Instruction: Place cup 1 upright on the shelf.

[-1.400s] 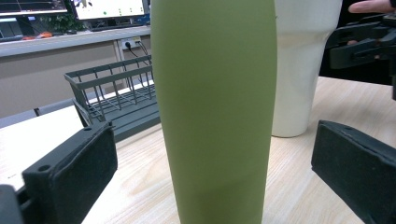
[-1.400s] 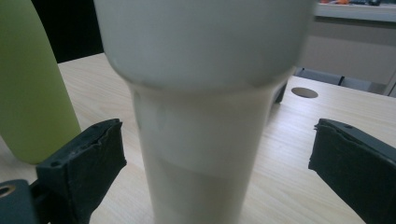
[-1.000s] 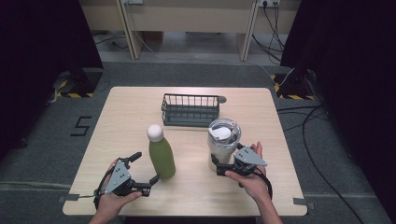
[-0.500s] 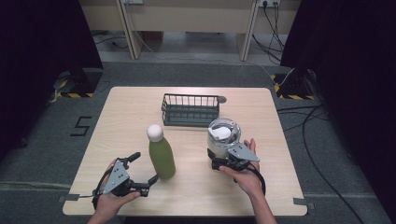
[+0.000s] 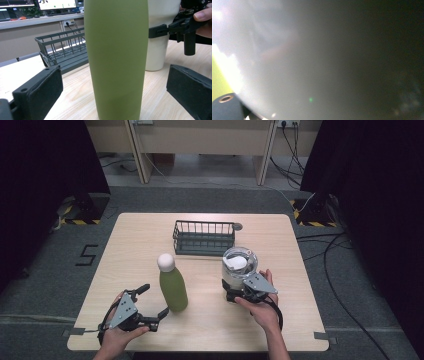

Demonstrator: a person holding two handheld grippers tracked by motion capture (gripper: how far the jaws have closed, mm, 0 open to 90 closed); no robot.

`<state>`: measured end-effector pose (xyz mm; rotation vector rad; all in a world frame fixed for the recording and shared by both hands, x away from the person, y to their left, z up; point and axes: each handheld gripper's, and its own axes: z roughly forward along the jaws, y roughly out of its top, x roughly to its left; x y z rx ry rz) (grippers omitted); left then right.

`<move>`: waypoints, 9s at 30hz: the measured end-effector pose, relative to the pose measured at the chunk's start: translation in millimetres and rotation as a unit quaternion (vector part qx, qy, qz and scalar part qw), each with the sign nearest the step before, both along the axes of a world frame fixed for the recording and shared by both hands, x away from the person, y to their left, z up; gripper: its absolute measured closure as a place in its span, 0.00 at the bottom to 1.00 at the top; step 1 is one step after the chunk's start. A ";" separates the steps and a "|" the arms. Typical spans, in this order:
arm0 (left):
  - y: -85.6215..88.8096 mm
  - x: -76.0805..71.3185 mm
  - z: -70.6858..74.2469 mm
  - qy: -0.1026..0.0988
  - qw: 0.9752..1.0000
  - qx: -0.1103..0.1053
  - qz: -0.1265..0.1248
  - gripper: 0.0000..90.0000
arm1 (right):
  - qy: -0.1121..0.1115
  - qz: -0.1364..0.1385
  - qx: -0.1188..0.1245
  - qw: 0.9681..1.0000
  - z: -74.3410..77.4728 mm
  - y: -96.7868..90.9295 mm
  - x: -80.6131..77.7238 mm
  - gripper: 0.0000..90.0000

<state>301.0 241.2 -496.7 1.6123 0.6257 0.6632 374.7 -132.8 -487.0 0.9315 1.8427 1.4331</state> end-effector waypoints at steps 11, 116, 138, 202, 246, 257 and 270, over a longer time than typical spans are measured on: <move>1.5 0.3 -0.4 0.001 1.000 -0.001 0.004 0.00 | -0.008 0.003 0.016 1.000 19.3 -0.3 1.3 0.12; 4.4 -2.6 -0.4 -0.001 1.000 -0.005 0.002 0.00 | -0.033 -0.029 0.056 0.997 116.5 51.4 115.5 0.12; 3.5 -2.5 -1.2 0.000 1.000 -0.005 0.001 0.00 | -0.033 -0.033 0.049 0.998 124.4 61.6 134.8 0.12; 4.1 -2.6 -3.0 0.004 1.000 -0.004 0.000 0.00 | -0.002 -0.076 0.029 0.997 110.6 74.7 193.7 0.12; 3.8 -2.7 -3.8 0.006 1.000 -0.003 -0.003 0.00 | 0.015 -0.085 0.012 0.996 81.6 79.6 202.4 0.12; 3.6 -2.7 -4.0 0.006 1.000 -0.002 -0.005 0.00 | 0.026 -0.087 0.004 0.996 69.5 80.7 203.8 0.12; 3.0 -2.6 -4.3 0.007 1.000 -0.002 -0.005 0.00 | 0.032 -0.090 -0.001 0.995 62.2 79.5 204.4 0.12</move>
